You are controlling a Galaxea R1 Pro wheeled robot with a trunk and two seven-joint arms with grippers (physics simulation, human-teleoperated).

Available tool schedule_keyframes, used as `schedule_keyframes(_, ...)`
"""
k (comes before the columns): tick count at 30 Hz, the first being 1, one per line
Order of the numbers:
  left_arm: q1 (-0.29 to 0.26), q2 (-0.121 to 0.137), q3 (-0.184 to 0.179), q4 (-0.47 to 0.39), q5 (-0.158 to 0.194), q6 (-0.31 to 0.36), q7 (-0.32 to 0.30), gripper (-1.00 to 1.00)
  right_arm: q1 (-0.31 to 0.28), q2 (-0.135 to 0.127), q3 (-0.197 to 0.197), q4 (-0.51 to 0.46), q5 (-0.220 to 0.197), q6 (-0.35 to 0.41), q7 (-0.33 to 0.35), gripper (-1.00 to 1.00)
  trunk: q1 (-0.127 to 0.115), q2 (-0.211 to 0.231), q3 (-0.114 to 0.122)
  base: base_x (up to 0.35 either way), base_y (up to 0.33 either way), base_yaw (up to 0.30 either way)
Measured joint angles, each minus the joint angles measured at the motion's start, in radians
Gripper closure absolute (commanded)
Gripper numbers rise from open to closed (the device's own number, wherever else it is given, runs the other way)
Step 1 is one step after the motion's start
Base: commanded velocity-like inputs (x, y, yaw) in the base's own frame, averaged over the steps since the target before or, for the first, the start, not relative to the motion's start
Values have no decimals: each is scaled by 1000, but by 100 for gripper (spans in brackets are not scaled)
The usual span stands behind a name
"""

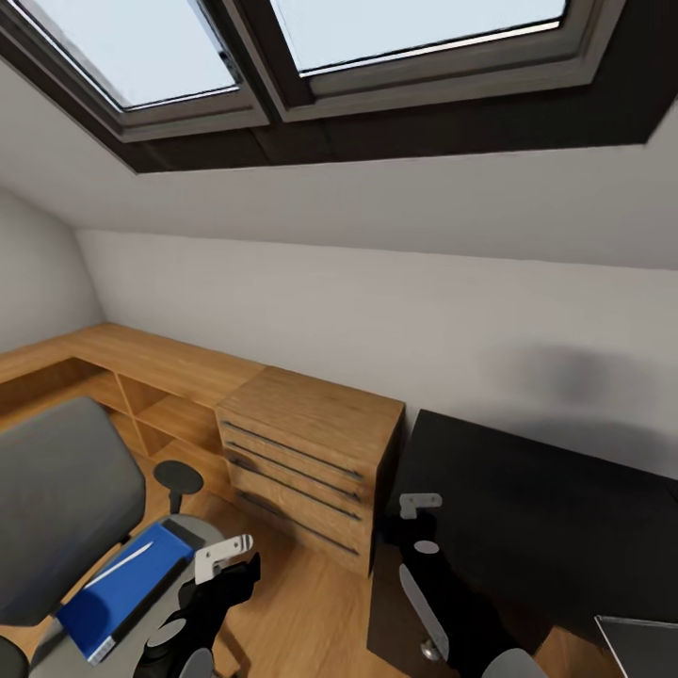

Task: In the bedroom, organize the workspace by keeping the computer under the desk, ensuring the monitor is on the desk, placing the keyboard on the desk next to the monitor, placing the mouse on the desk next to the keyboard, moving the folder from the swivel chair onto the desk next to the mouse, stacking the notebook on top of the folder with the pen on top of the notebook, and positioning the swivel chair next to the desk.

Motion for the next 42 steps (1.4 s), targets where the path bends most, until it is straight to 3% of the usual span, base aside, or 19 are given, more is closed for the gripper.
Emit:
schedule_keyframes(13, 0, 0, -27, 0, 0, -1, 0, -100, -12, -41, -2, 60, 1, -16, 0, -100, 0, 0, 0, 53, 0, 0)
schedule_keyframes(22, 0, 0, -28, 0, 0, -1, 0, -100, -34, -43, -2, 143, 2, -76, 0, -100, 0, 0, 0, 171, 0, 0)
schedule_keyframes(32, 0, 0, -31, 0, 0, 0, 0, -100, -40, -43, -2, 170, 4, -92, 1, -100, 0, 0, 0, 9, 0, 0)
schedule_keyframes(38, 0, 0, -43, 0, 0, -1, 0, -100, -149, -42, -3, 410, 6, -218, 26, -100, 0, 0, 0, 0, 0, 0)
schedule_keyframes(42, 0, 0, -44, 0, 0, -1, 0, -100, -185, -43, -3, 489, 7, -254, 80, -100, 0, 0, 0, 0, 0, 0)
